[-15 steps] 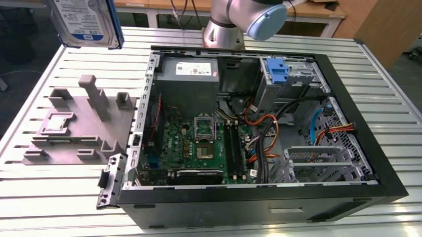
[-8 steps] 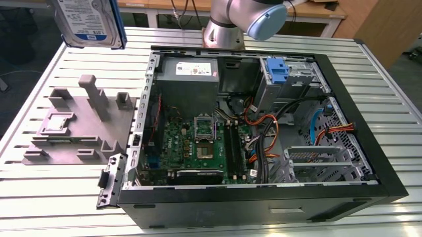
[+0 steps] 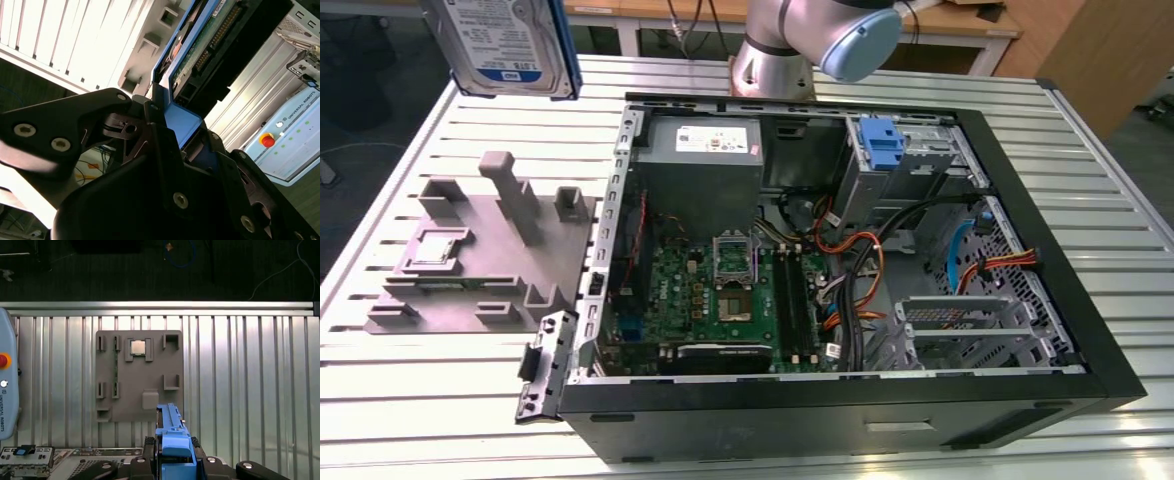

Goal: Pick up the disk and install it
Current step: 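Pick up the disk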

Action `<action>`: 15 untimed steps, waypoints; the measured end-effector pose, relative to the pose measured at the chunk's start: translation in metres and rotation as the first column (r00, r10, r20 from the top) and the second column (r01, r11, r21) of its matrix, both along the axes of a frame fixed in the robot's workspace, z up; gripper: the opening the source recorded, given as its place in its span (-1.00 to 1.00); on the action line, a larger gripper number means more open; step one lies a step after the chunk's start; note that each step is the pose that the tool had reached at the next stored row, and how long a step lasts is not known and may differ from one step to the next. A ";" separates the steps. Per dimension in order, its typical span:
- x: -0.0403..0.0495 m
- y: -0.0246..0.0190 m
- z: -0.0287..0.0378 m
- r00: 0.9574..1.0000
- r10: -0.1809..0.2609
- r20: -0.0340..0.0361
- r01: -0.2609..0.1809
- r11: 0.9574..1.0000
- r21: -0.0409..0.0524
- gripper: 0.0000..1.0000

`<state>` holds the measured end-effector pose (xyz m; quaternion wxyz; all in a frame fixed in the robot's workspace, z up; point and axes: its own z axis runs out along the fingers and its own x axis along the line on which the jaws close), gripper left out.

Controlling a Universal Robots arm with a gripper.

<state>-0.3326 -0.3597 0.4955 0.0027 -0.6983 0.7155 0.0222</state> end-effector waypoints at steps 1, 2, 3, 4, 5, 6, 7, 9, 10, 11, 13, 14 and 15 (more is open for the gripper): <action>0.0006 0.0000 0.0000 1.000 0.000 0.000 0.000 1.000 0.000 -0.26; 0.0009 0.0000 0.0000 1.000 0.000 0.000 0.000 1.000 0.000 -0.26; 0.0009 0.0000 0.0000 1.000 0.000 0.000 0.000 1.000 0.000 -0.26; 0.0009 0.0000 0.0000 1.000 0.000 0.000 0.000 1.000 0.000 -0.26; 0.0011 0.0000 0.0000 1.000 0.000 0.000 0.000 1.000 0.000 -0.26; 0.0011 0.0000 0.0000 1.000 0.000 0.000 0.000 1.000 0.000 -0.26; 0.0011 0.0000 0.0000 1.000 0.000 0.000 0.000 1.000 0.000 -0.26; 0.0013 -0.0005 0.0000 1.000 0.000 0.000 0.000 1.000 0.000 -0.26; 0.0012 -0.0009 0.0000 1.000 0.000 0.000 0.000 1.000 0.000 -0.26; 0.0012 -0.0016 0.0000 1.000 0.000 0.000 0.000 1.000 0.000 -0.26; 0.0012 -0.0033 0.0000 1.000 0.000 0.000 0.000 1.000 0.000 -0.26; 0.0012 -0.0041 0.0000 1.000 0.000 0.000 0.000 1.000 0.000 -0.26; 0.0012 -0.0047 0.0000 1.000 0.000 0.000 0.000 1.000 0.000 -0.26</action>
